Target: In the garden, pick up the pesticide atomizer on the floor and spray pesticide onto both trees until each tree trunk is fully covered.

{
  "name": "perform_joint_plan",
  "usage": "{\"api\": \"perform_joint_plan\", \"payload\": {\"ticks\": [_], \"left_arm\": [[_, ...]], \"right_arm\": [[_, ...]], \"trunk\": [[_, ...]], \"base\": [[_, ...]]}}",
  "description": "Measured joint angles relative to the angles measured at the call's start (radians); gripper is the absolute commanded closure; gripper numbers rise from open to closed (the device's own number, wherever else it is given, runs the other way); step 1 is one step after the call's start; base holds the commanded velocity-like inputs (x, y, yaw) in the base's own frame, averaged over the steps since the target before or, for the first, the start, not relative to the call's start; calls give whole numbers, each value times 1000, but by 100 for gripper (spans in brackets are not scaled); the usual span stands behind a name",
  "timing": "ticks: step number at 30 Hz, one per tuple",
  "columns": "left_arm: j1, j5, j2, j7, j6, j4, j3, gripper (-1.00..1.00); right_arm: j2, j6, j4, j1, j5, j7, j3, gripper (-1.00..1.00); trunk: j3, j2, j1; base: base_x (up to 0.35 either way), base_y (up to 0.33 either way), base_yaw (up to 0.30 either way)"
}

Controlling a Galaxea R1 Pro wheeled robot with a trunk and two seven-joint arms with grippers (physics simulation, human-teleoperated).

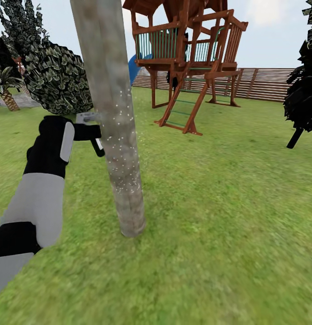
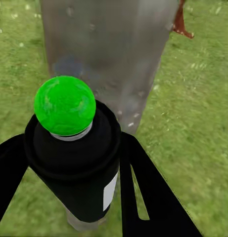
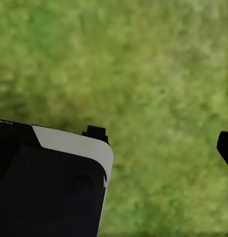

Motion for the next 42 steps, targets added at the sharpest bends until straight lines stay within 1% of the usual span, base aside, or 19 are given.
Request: {"api": "perform_joint_plan", "payload": {"ticks": [2,4,6,7,10,13,15,18,21,22,24,26,28,29,30,32,35,39,42], "left_arm": [[-1,0,19,0,-1,2,2,100],[-1,4,28,0,-2,45,2,100],[-1,6,30,0,-4,112,2,100],[-1,7,31,1,-7,178,2,100],[-1,11,29,2,-13,288,0,100],[-1,10,26,1,-89,403,-2,100],[-1,11,26,1,-111,450,-2,100],[-1,10,26,1,-193,542,-4,100],[-1,10,26,1,-258,614,-4,100],[-1,10,26,1,-296,667,-5,100],[-1,12,26,1,-332,715,-6,100],[-2,11,26,2,-392,778,-8,100],[-2,9,26,1,-472,865,-8,100],[-2,9,26,1,-501,895,-8,100],[-2,7,26,1,-560,939,-8,100],[-1,6,25,1,-618,972,-7,100],[0,6,24,1,-643,985,-6,100],[3,6,24,2,-651,988,-7,100],[18,6,24,1,-687,991,-7,100]], "right_arm": [[0,0,0,0,0,0,0,-100],[0,0,0,0,0,0,0,-100],[0,0,0,0,0,0,0,-100],[0,0,0,0,0,0,0,-100],[0,0,0,0,0,0,0,-100],[0,0,0,0,0,0,1,-100],[0,0,0,0,0,0,1,-100],[0,0,0,0,0,0,1,-100],[0,0,0,0,0,0,0,-100],[0,0,0,0,0,0,0,-100],[0,-1,-1,0,1,2,2,-100],[0,-3,-2,0,2,4,2,-100],[-1,-3,-2,0,4,4,1,-100],[-1,-3,-3,0,4,4,1,-100],[-1,-3,-3,0,4,4,2,-100],[-1,-3,-3,0,4,3,3,-100],[-1,-3,-3,0,5,3,3,-100],[-1,-3,-3,0,4,3,3,-100],[-1,-3,-3,0,4,3,3,-100]], "trunk": [[0,0,0],[0,0,0],[0,0,0],[0,0,1],[0,0,0],[0,0,1],[0,0,1],[0,0,1],[0,0,0],[0,0,0],[0,0,1],[0,0,1],[0,0,1],[0,0,1],[0,0,1],[0,0,0],[0,0,0],[0,0,0],[0,0,1]], "base": [[0,0,0],[-80,0,0],[-248,0,0],[-319,0,0],[-233,0,0],[-205,0,0],[-317,0,0],[-328,0,0],[-164,0,0],[-246,0,0],[-299,0,0],[-332,0,0],[-344,0,0],[-340,0,0],[-311,0,0],[-156,0,0],[-38,0,0],[-97,0,0],[-293,0,0]]}}
